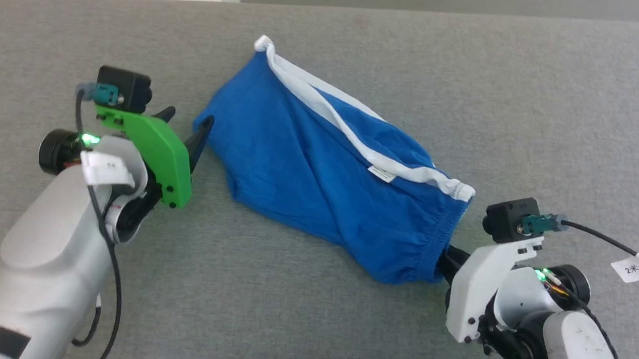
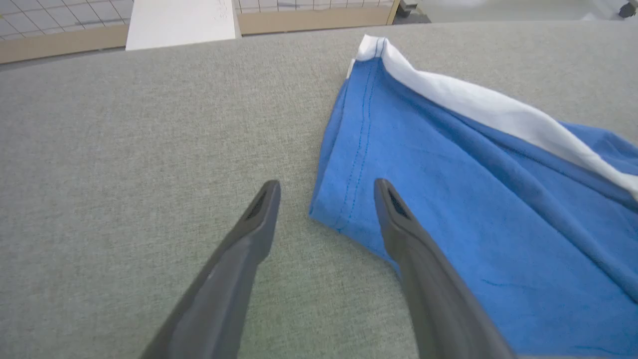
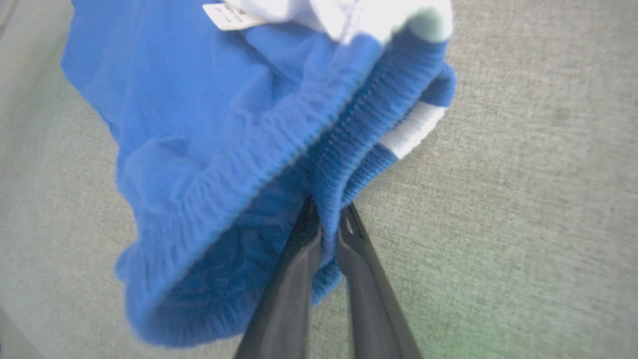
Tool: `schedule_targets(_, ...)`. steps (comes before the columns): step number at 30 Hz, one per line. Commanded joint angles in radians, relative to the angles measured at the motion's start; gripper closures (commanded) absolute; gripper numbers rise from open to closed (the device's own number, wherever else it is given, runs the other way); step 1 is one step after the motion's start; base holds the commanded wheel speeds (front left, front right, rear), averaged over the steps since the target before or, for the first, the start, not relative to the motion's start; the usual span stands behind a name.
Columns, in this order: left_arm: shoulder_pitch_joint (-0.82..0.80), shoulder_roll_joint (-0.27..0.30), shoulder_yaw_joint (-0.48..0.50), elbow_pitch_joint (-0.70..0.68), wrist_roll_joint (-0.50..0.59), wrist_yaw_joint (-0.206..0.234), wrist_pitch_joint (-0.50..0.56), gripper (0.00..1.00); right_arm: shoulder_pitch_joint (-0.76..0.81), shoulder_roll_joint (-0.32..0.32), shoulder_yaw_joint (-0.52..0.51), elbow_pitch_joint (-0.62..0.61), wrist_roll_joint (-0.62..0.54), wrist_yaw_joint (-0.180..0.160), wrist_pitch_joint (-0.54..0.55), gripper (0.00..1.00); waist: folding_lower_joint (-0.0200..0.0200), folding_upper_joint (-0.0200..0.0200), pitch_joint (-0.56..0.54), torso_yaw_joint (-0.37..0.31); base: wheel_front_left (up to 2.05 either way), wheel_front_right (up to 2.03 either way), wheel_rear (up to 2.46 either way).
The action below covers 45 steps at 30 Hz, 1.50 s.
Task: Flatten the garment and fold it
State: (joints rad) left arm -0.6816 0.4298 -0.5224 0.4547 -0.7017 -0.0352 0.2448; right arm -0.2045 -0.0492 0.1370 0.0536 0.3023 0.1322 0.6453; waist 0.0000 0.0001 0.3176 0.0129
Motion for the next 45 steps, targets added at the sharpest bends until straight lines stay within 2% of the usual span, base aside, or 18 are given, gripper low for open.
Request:
schedule_targets(1, -0.031, -0.003, -0.009, 0.023, 0.017, -0.010, 0.008, 0.00, -0.011, -0.001, 0.004, -0.006, 0.008, -0.002, -0.008, 1.00, 0.0000, -0.0001, 0.032, -0.032, 0.00, 0.00, 0.00)
schedule_targets(11, -0.108, -0.002, -0.063, 0.191, 0.034, -0.038, 0.111, 0.00, -0.012, -0.001, 0.022, -0.038, 0.019, -0.002, -0.031, 1.00, 0.0000, -0.0001, 0.085, -0.087, 0.00, 0.00, 0.00)
schedule_targets(12, -0.109, -0.005, -0.066, 0.198, 0.029, -0.041, 0.121, 0.55, -0.011, -0.001, 0.022, -0.040, 0.018, -0.002, -0.032, 1.00, 0.0000, -0.0001, 0.086, -0.088, 0.00, 0.00, 0.00)
schedule_targets(13, -0.108, -0.010, -0.069, 0.205, 0.020, -0.046, 0.135, 1.00, -0.009, -0.001, 0.021, -0.042, 0.018, -0.002, -0.033, 1.00, 0.0000, -0.0001, 0.087, -0.089, 0.00, 0.00, 0.00)
schedule_targets(21, -0.061, -0.047, -0.080, 0.196, -0.078, -0.082, 0.190, 1.00, 0.008, -0.001, -0.015, -0.032, 0.016, -0.002, -0.037, 1.00, 0.0000, -0.0001, 0.042, -0.057, 0.00, 0.00, 0.00)
schedule_targets(25, -0.030, -0.048, -0.052, 0.168, -0.125, -0.087, 0.157, 1.00, 0.014, -0.001, -0.043, -0.028, 0.016, -0.002, -0.028, 1.00, 0.0000, -0.0001, -0.009, -0.024, 0.00, 0.00, 0.00)
schedule_targets(28, 0.036, -0.037, -0.011, 0.114, -0.179, -0.081, 0.126, 1.00, 0.035, -0.001, -0.074, -0.033, 0.008, -0.002, 0.018, 1.00, 0.0000, -0.0001, -0.084, 0.021, 0.00, 0.00, 0.00)
schedule_targets(33, 0.155, -0.019, 0.022, 0.006, -0.221, -0.041, 0.100, 1.00, 0.072, -0.001, -0.101, -0.054, -0.003, -0.002, 0.105, 1.00, 0.0000, -0.0001, -0.152, 0.066, 0.00, 0.00, 0.00)
schedule_targets(39, 0.339, 0.001, 0.050, -0.153, -0.266, 0.037, 0.085, 1.00, 0.113, -0.001, -0.135, -0.087, -0.009, -0.002, 0.217, 1.00, 0.0000, -0.0001, -0.183, 0.109, 0.00, 0.00, 0.00)
schedule_targets(45, 0.521, 0.001, 0.064, -0.280, -0.311, 0.120, 0.080, 1.00, 0.127, -0.001, -0.173, -0.081, -0.019, -0.002, 0.293, 1.00, 0.0000, -0.0001, -0.184, 0.123, 0.00, 0.00, 0.00)
